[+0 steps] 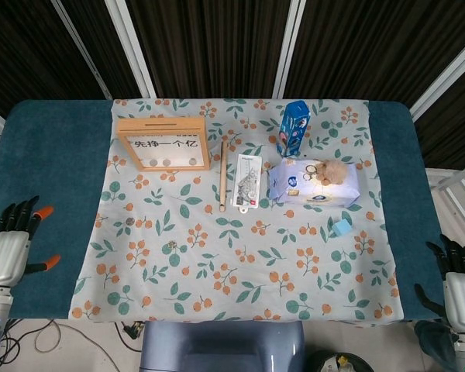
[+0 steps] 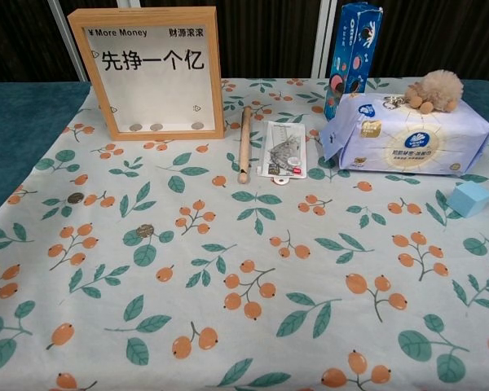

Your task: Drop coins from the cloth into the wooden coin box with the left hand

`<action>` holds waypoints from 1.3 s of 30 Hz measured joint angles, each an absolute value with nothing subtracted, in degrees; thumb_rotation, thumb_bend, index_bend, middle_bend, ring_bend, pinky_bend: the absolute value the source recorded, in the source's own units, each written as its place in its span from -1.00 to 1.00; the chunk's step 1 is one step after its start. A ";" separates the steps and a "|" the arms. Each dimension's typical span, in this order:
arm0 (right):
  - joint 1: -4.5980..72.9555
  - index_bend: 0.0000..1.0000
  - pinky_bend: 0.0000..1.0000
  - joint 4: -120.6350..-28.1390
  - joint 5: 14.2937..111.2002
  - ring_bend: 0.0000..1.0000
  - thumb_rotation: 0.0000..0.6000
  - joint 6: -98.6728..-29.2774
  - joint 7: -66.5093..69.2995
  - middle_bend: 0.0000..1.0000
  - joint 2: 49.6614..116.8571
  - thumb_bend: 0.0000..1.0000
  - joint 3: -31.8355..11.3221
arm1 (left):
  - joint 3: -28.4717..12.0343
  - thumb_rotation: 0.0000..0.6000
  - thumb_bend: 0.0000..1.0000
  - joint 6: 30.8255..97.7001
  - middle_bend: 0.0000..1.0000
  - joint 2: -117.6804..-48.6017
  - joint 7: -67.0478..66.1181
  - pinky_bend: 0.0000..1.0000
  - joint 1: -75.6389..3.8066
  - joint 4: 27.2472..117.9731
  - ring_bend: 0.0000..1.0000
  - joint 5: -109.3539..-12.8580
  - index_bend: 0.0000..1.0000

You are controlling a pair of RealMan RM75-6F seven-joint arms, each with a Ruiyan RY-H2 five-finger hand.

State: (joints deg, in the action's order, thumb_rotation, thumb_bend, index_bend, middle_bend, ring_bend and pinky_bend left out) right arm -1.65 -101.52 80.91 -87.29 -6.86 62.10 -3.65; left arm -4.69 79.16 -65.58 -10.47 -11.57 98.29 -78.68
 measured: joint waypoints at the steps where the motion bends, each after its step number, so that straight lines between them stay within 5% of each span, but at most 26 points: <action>1: -1.70 -0.65 -1.00 -101.65 80.80 -1.00 1.00 -87.35 -7.05 -0.91 62.17 -0.26 -3.64 | -5.13 1.00 -0.85 78.14 -1.00 -65.70 -10.88 -1.00 -12.38 98.24 -1.00 -78.30 -0.57; 15: -2.02 -0.65 -1.00 -102.44 79.25 -1.00 1.00 -87.54 -7.75 -0.91 62.24 -0.26 -4.04 | -10.33 1.00 -0.85 58.68 -1.00 -74.45 -15.17 -1.00 -28.06 86.59 -1.00 -71.86 -0.57; 39: -1.97 -0.65 -1.00 -103.30 77.58 -1.00 1.00 -86.64 -7.82 -0.91 61.76 -0.26 -4.27 | -10.14 1.00 -0.85 54.05 -1.00 -87.60 -13.98 -1.00 -33.14 68.94 -1.00 -66.92 -0.55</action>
State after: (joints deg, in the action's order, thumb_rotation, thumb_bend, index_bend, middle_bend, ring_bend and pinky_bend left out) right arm -1.97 -103.30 77.58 -86.64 -7.82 61.76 -4.27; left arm -10.14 54.05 -87.60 -13.98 -33.14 68.94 -66.92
